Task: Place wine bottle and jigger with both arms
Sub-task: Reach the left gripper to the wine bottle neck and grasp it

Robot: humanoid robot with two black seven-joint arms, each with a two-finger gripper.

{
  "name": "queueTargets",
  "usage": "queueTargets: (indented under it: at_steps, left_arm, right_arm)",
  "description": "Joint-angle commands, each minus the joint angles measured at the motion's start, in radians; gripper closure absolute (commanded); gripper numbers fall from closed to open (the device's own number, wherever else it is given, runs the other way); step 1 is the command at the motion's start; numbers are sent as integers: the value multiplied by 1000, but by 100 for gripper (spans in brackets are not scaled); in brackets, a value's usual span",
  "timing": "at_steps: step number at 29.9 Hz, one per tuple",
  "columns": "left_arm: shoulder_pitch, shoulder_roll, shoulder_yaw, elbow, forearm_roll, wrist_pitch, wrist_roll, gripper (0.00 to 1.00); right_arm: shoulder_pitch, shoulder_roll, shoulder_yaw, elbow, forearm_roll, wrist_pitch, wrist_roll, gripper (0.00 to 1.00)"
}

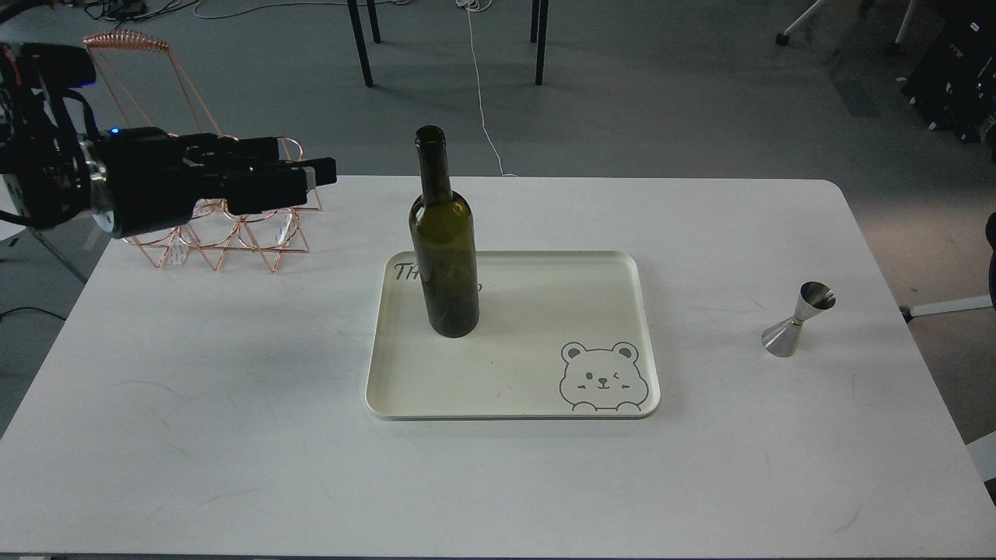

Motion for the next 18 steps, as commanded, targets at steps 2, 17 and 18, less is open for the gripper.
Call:
queueTargets:
  at_steps: [2, 17, 18]
  left_arm:
    - [9, -121, 3, 1, 142, 62, 5, 2]
    - [35, -356, 5, 122, 180, 145, 42, 5]
    - [35, -368, 5, 133, 180, 145, 42, 7]
  right_arm:
    - [3, 0, 1, -6, 15, 11, 0, 4]
    - [5, 0, 1, -4, 16, 9, 0, 4]
    - [5, 0, 1, -4, 15, 9, 0, 4]
